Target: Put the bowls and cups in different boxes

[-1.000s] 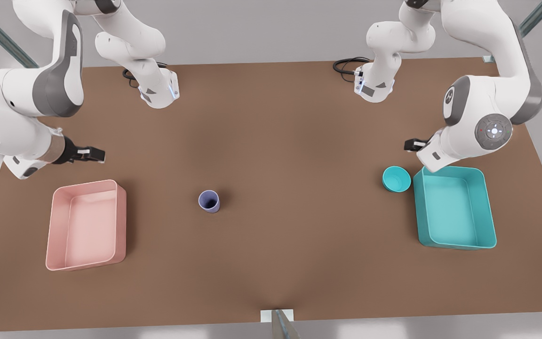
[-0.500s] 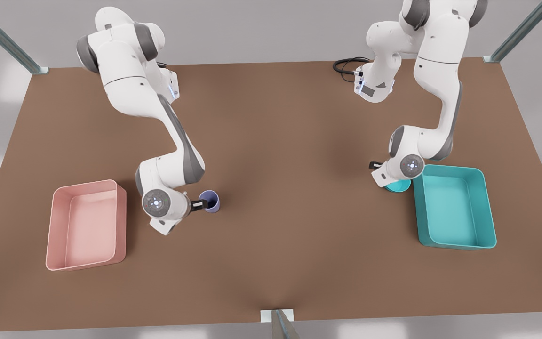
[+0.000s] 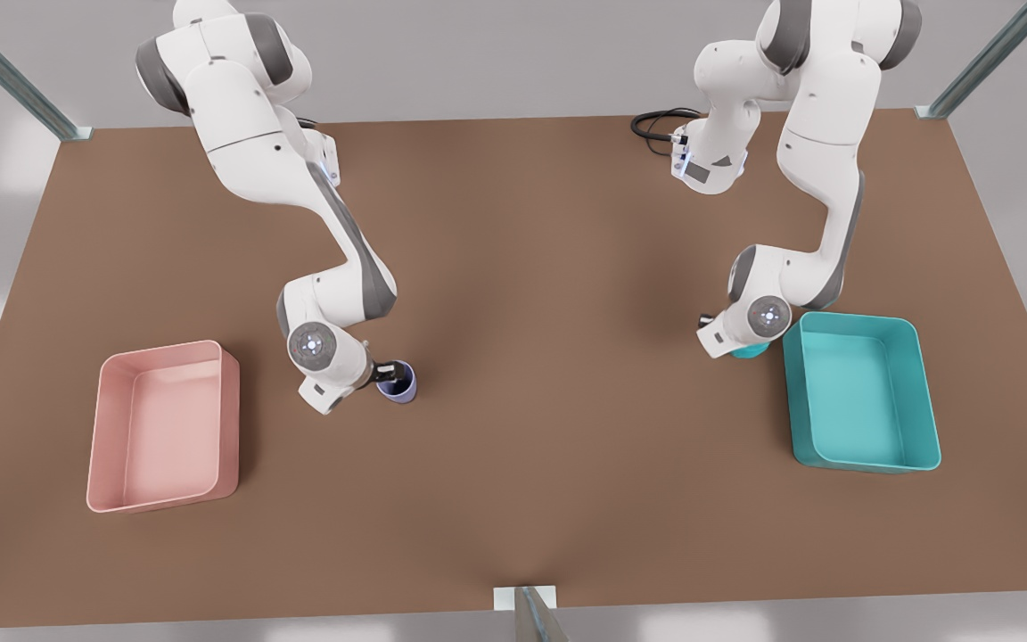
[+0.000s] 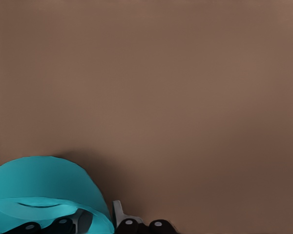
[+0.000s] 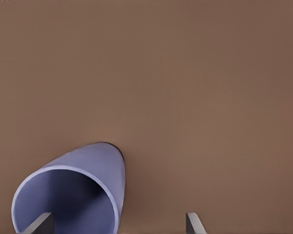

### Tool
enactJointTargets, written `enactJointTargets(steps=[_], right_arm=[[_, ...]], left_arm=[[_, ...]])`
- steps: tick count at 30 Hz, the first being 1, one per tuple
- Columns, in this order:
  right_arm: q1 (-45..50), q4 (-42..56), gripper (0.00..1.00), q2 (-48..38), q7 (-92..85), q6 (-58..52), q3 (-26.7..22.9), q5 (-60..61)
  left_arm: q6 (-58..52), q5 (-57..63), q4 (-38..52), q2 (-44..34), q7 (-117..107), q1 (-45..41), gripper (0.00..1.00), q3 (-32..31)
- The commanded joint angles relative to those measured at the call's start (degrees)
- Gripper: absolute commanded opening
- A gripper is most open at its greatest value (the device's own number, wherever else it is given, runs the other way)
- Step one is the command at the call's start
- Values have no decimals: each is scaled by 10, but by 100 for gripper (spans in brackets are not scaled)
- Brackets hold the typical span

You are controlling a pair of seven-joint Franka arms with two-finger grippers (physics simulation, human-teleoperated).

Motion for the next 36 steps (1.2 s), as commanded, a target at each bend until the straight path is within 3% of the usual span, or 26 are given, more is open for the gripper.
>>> enactJointTargets(steps=[1, 3, 6, 9, 11, 13, 14, 17, 18, 24, 27, 30, 32, 34, 35, 36], right_arm=[[0, -2, 100, -1, 40, 25, 0, 1], [4, -2, 100, 7, 39, 26, 0, 1], [3, -2, 100, 24, 38, 32, 0, 1], [3, -2, 100, 41, 38, 47, 0, 1], [3, -2, 100, 45, 38, 47, 0, 1], [3, -3, 95, 46, 38, 47, 0, 1], [3, -4, 87, 46, 39, 46, 0, 0], [4, -1, 25, 48, 40, 40, 0, 0], [4, 2, 21, 49, 42, 39, 0, 0], [7, 19, 21, 44, 41, 25, 0, 0], [-6, 32, 21, -1, 30, -20, -3, -1], [-102, 147, 21, -36, -183, -196, -18, -12], [-144, 176, 21, -33, -332, -200, -49, -32], [-152, 188, 21, -33, -362, -200, -80, -49], [-154, 190, 21, -32, -364, -200, -95, -57], [-156, 188, 21, -31, -361, -200, -103, -58]], left_arm=[[-17, -5, 10, -5, 8, -1, 31, 0], [-37, -5, 25, -10, 7, -1, 21, 0], [-53, -5, 35, -17, 6, -3, 21, 0], [-207, -6, 112, -74, -77, -30, 21, -2], [-354, -12, 223, -75, -133, -30, 21, -19], [-381, -4, 264, -72, -130, 2, 21, -16], [-379, 19, 275, -68, -129, 24, 21, -13], [-376, 34, 331, -23, -102, 61, 21, 30], [-367, 35, 331, -9, -78, 63, 21, 54], [-232, 46, 327, 84, -42, 90, 21, 73], [-199, 46, 327, 110, -43, 107, 21, 73], [-154, 46, 327, 147, -43, 107, 21, 73], [-137, 46, 328, 162, -43, 111, 21, 72], [-137, 47, 329, 168, -42, 116, 23, 72], [-136, 47, 329, 168, -43, 116, 39, 72], [-137, 47, 329, 167, -42, 116, 90, 72]])
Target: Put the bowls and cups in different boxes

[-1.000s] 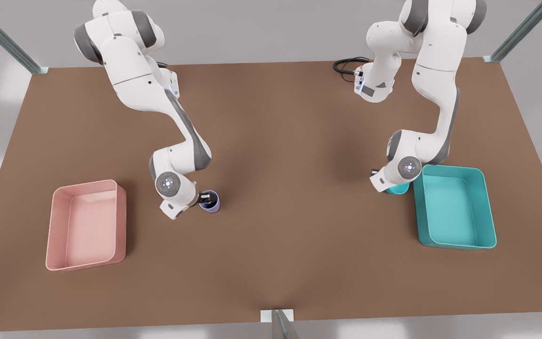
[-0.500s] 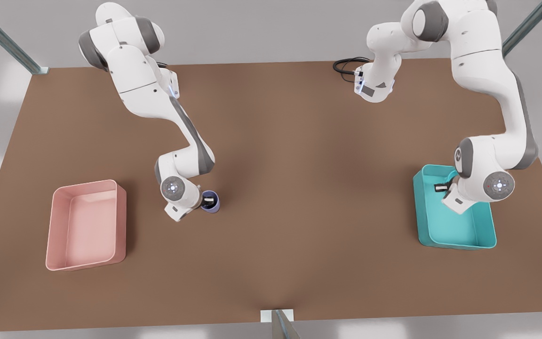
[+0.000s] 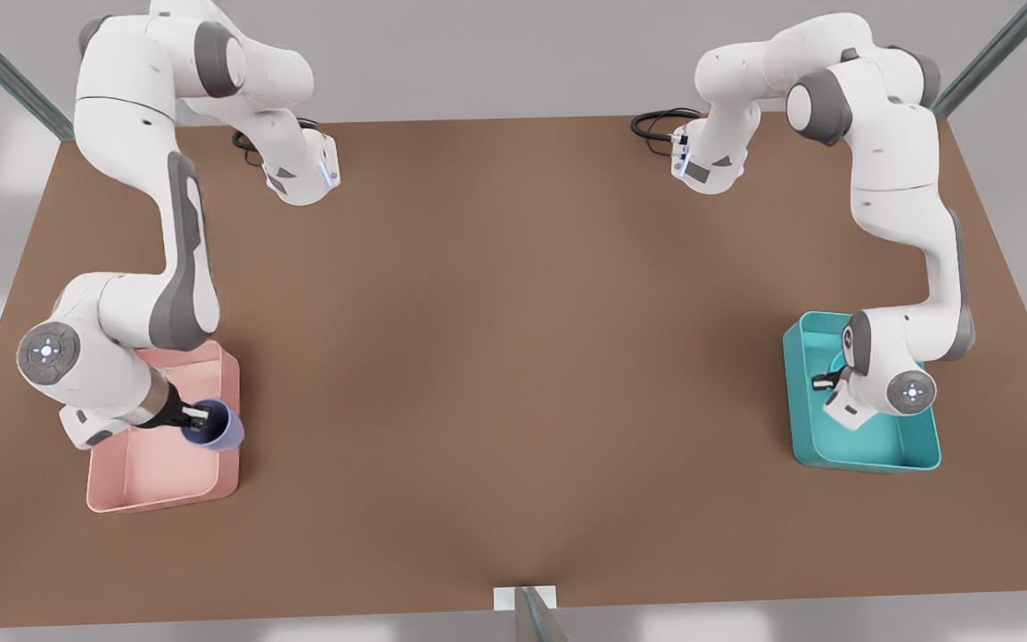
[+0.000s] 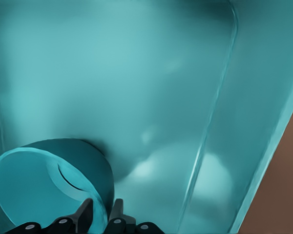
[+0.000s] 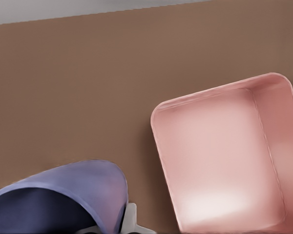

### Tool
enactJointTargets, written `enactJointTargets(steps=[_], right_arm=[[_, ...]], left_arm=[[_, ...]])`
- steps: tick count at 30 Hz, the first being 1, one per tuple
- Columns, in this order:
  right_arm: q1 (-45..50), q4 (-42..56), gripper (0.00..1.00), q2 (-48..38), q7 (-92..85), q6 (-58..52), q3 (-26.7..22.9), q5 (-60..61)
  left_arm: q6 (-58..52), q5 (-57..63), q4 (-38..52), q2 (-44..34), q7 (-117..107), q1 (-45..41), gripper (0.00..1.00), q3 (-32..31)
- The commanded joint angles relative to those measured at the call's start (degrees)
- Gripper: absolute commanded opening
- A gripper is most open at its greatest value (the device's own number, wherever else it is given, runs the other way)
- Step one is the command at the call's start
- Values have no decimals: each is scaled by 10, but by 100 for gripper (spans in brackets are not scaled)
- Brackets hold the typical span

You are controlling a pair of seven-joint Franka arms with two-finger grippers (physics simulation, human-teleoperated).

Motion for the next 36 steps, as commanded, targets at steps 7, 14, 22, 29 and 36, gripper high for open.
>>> enactJointTargets(steps=[7, 14, 22, 29, 36], right_arm=[[-126, 12, 21, 70, -319, -45, -8, -11], [-138, 14, 21, 151, -336, 52, -6, 35], [-134, 4, 21, 176, -348, 117, 0, 43], [-137, -2, 100, 198, -358, 120, 15, 75], [-137, -1, 100, 172, -374, 71, 16, 76]], left_arm=[[-174, -118, 0, -214, 2, -56, 100, -19], [-341, -129, 113, -277, 5, -90, 100, -74], [-369, -131, 127, -277, 4, -90, 100, -75], [-353, -133, 125, -268, 4, -80, 100, -74], [-357, -134, 125, -269, 4, -78, 100, -75]])
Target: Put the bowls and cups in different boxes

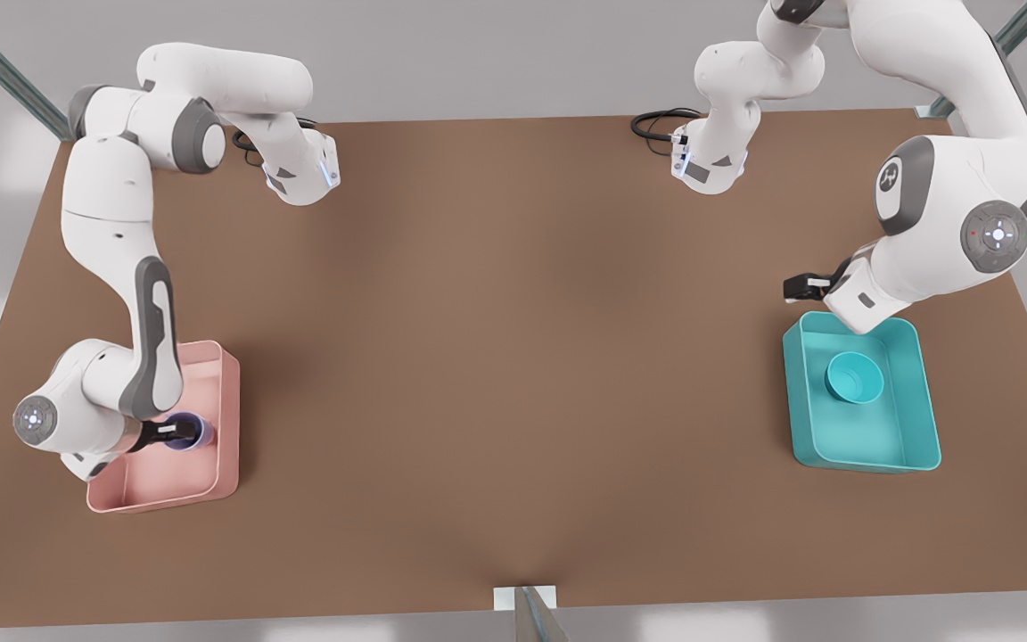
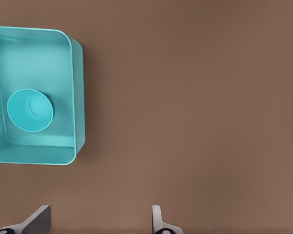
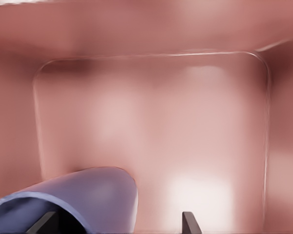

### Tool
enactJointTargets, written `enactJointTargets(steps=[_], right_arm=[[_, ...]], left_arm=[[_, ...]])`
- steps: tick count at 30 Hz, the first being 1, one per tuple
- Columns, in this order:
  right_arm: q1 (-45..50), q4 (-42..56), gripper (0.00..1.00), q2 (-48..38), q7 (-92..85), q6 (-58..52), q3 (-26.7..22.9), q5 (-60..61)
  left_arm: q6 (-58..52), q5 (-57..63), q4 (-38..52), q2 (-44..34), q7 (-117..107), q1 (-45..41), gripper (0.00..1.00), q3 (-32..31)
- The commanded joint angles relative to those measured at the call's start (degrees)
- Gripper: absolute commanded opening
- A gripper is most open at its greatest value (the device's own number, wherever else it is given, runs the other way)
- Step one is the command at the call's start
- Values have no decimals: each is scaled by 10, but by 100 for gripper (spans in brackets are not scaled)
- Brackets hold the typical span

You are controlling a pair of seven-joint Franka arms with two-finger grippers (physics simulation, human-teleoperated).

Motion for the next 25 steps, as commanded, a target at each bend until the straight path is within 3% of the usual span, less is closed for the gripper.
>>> enactJointTargets(steps=[1, 5, 8, 10, 12, 15, 20, 25], right_arm=[[0, 0, 100, -10, -98, -41, 0, 14], [3, 2, 100, -60, -103, -110, 0, 18], [25, 9, 100, -125, -83, -238, -1, 14], [93, 41, 100, -141, 93, -327, -5, -51], [110, 101, 100, -141, 144, -409, -8, -59], [113, 164, 100, -165, 173, -441, -3, -57], [114, 58, 100, -282, 244, -407, 16, -79], [114, 57, 100, -293, 260, -409, 24, -78]], left_arm=[[-7, -1, 0, 0, -1, 9, 100, 0], [-23, -8, 0, 1, -4, 10, 100, 0], [-27, -45, 2, 1, -1, 38, 100, 1], [-35, -49, 1, 1, -2, 40, 100, 0], [-44, -49, 0, 1, -8, 39, 100, 0], [-77, -78, 14, 6, -35, 39, 100, 0], [-96, -81, 12, 11, -32, 39, 100, -1], [-104, -81, 13, 11, -32, 35, 100, -2]])
